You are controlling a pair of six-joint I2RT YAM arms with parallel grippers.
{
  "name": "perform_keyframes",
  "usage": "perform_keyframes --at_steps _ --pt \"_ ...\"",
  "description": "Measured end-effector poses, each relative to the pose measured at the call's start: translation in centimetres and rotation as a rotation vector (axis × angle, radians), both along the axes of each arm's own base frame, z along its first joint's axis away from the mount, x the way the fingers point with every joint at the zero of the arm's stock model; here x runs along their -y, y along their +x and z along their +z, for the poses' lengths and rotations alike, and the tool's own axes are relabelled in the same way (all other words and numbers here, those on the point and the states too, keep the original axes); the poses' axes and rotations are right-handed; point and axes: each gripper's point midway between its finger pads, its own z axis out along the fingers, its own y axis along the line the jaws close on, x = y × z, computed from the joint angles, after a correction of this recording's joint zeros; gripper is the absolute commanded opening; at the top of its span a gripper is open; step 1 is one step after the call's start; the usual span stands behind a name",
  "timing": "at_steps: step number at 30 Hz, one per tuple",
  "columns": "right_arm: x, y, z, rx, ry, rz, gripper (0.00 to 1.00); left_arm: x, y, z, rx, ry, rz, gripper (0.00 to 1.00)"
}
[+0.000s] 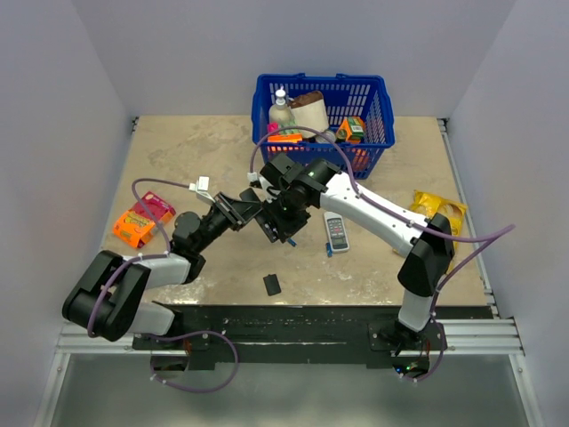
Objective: Load the batteries into the remote control
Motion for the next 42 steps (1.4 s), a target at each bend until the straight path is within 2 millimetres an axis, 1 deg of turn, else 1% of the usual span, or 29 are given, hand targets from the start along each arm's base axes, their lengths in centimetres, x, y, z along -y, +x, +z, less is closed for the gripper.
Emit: perform_keyframes --at_steps 4,18,25,29,37,42 --pt "0.0 -0.1 -0.4 -0.015 -0.013 0.001 0.02 0.1 -0.1 0.2 0.005 -0.005 -0.007 0.00" --pt "-0.1 0.0 -0.3 -0.032 -0.032 -0.008 0.01 0.8 -0.6 0.4 0.016 -0.009 -0.034 0.00" --pt "-0.3 0.2 0.3 -0.021 -0.025 -0.021 0.02 1.4 -0.9 0.8 0.028 -0.015 -0.053 0.00" --pt "-0.2 0.2 0.4 -0.022 -0.025 -0.025 0.04 1.5 -1.0 1.0 0.036 -0.020 -0.057 0.00" --pt "-0.2 0.2 0.4 -0.025 -0.028 -0.028 0.15 1.5 -0.9 1.0 0.025 -0.034 -0.055 0.00" --pt "-0.2 0.2 0.4 -0.025 -0.027 -0.028 0.17 1.5 -0.7 0.8 0.002 -0.050 -0.049 0.00"
